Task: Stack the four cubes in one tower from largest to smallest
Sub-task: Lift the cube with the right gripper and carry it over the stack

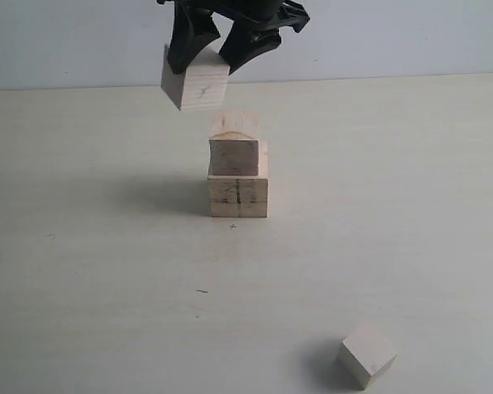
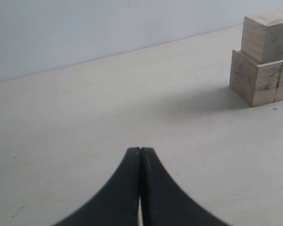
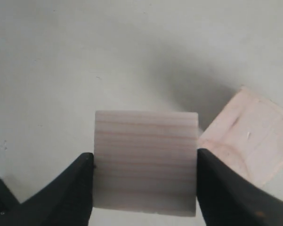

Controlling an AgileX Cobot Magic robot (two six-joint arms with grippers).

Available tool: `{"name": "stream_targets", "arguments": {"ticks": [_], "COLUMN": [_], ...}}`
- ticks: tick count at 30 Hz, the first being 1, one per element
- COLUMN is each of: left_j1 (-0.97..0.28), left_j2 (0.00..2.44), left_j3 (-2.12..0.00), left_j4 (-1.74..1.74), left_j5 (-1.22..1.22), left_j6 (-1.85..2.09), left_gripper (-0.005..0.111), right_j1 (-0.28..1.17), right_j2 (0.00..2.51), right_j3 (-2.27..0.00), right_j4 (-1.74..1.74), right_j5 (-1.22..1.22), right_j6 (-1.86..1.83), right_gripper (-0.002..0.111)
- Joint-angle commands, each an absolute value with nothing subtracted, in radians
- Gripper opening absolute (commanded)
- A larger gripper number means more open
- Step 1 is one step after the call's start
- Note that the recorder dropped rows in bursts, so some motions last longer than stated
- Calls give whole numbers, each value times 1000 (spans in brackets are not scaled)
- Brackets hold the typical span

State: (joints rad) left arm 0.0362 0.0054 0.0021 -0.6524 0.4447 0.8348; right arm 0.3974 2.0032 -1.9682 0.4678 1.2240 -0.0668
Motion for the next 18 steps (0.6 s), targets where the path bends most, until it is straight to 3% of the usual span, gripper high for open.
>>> {"name": "stream_targets", "arguments": {"ticks": [1, 7, 18], "left_j1": [30, 30, 30], "left_j2": [0, 0, 0], "left_j3": [0, 0, 0], "left_j4": [-652, -652, -652], "left_j5": [443, 443, 443], "left_j6": [835, 835, 835], "left_gripper": [0, 0, 0], "right_j1": [396, 396, 558], "right_j2": [1999, 1999, 2004], "right_j3": [-1984, -1994, -1994], "right_j4": [282, 144, -131], "right_j5": [1221, 1221, 1221], "right_j6": [51, 278, 590], "right_gripper": [33, 32, 28]}}
